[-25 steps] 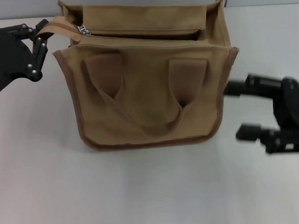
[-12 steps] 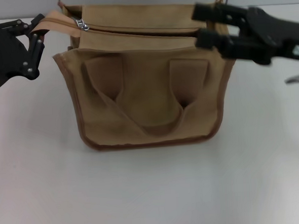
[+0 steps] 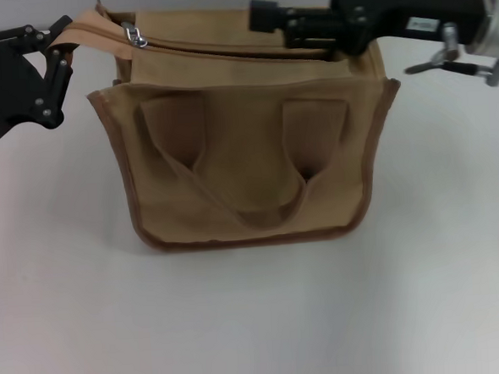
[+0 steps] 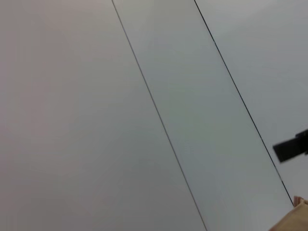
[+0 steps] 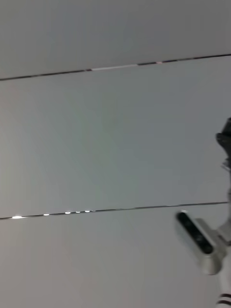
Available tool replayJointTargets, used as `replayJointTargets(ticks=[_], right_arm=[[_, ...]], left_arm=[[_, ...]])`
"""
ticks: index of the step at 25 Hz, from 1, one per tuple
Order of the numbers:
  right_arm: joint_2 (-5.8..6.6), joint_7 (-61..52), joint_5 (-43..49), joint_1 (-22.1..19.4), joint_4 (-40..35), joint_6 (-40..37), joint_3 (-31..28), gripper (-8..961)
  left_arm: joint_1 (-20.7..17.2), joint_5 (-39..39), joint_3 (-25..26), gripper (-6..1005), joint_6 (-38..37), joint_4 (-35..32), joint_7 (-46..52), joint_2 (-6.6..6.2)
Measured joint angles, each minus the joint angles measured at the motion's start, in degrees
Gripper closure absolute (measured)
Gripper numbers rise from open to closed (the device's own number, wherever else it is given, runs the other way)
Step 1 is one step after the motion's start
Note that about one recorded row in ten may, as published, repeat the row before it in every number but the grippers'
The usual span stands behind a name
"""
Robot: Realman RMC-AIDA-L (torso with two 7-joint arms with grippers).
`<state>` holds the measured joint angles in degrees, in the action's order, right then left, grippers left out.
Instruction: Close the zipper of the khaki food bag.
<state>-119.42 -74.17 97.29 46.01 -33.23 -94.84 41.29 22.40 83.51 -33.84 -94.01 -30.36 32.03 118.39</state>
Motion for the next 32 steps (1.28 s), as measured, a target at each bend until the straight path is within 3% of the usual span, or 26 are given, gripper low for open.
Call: replayJointTargets(ticks=[8,18,32], right_arm=[[-0.21,3.93,-2.46,2.50,-1.35,10.72,11.95,191],[-0.36,6.00,-8.25,1.88,-7.55,21.53,28.31,192],[-0.36,7.97,-12.76,0.52,-9.74,24.57,32.22,192]], left_arm=[[0.30,-0.03,-0.17,966,-0.25,-0.12,0.03,0.05],[0.46,-0.08,-0.08,964,-1.97,-0.90,0.07,0.09],[0.86,-0.19,0.01,961,-3.43,-1.45,-0.19,0.03]])
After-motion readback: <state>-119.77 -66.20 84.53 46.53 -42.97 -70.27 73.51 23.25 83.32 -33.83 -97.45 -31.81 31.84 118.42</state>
